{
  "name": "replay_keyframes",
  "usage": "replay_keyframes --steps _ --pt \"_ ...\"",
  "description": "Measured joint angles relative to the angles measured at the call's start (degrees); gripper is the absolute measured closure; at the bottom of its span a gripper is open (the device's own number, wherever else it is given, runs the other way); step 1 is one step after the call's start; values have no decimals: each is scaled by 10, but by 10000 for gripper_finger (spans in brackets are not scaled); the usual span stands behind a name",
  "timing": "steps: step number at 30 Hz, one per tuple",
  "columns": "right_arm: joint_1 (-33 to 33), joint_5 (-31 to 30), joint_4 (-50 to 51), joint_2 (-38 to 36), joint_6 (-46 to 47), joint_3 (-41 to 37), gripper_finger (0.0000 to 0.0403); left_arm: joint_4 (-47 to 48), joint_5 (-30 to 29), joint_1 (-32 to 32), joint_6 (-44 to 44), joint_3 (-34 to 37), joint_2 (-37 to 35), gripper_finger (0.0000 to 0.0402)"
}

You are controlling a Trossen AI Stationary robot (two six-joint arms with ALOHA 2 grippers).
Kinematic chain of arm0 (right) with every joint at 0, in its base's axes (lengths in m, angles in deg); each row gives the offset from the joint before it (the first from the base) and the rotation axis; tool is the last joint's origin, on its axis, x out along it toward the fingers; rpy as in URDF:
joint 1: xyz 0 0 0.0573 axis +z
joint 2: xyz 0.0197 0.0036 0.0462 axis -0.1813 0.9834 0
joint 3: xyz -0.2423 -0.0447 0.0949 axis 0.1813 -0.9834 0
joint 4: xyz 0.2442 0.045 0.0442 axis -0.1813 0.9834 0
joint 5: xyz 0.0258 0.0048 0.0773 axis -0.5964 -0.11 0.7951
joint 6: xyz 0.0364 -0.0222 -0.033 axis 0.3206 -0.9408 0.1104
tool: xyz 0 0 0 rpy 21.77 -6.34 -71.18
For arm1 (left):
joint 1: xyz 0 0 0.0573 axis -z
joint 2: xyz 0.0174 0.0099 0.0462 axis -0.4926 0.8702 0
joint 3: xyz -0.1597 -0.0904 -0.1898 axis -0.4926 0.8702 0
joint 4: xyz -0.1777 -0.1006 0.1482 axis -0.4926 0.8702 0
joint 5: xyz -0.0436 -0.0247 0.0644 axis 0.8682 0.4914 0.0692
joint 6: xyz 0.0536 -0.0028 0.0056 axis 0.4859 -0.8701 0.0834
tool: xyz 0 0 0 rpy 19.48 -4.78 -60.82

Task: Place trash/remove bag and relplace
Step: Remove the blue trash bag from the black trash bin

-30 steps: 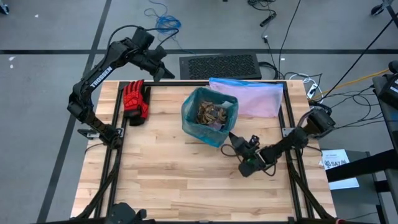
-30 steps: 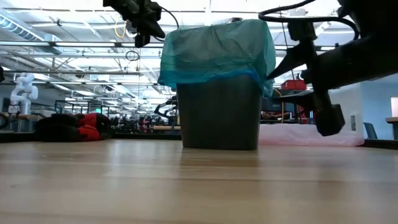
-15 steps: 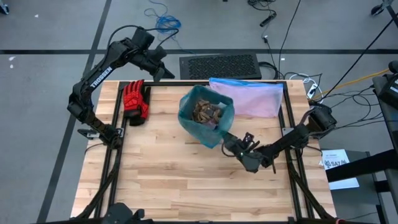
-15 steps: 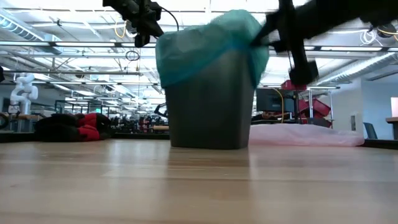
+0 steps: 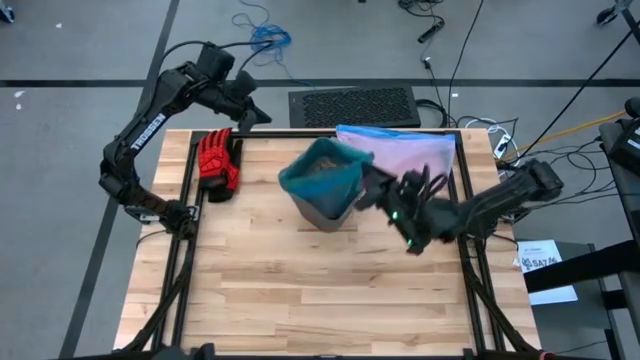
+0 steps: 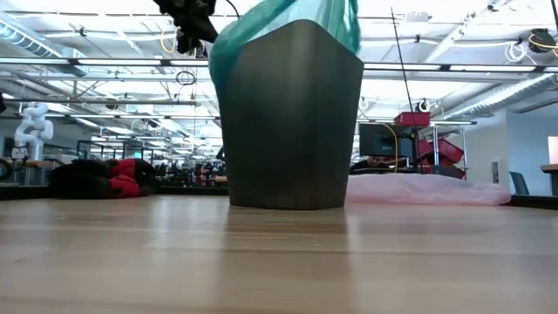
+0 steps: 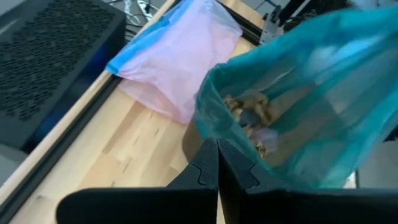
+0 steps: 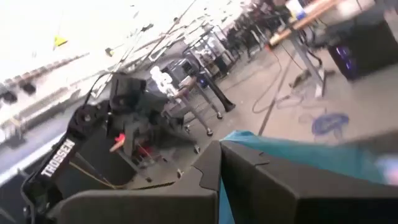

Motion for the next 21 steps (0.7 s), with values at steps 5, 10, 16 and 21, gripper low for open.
replay_keyframes --steps 5,10,16,21 --pt "-55 80 254 -35 48 96 403 19 -9 0 0 0 -16 402" --pt "-145 286 628 -14 252 233 403 27 -10 4 -4 0 -36 402" --pt "-246 549 921 64 325 358 403 28 -34 12 -33 0 -64 402" --pt "-293 655 960 105 233 421 403 27 -35 28 -59 0 -84 401"
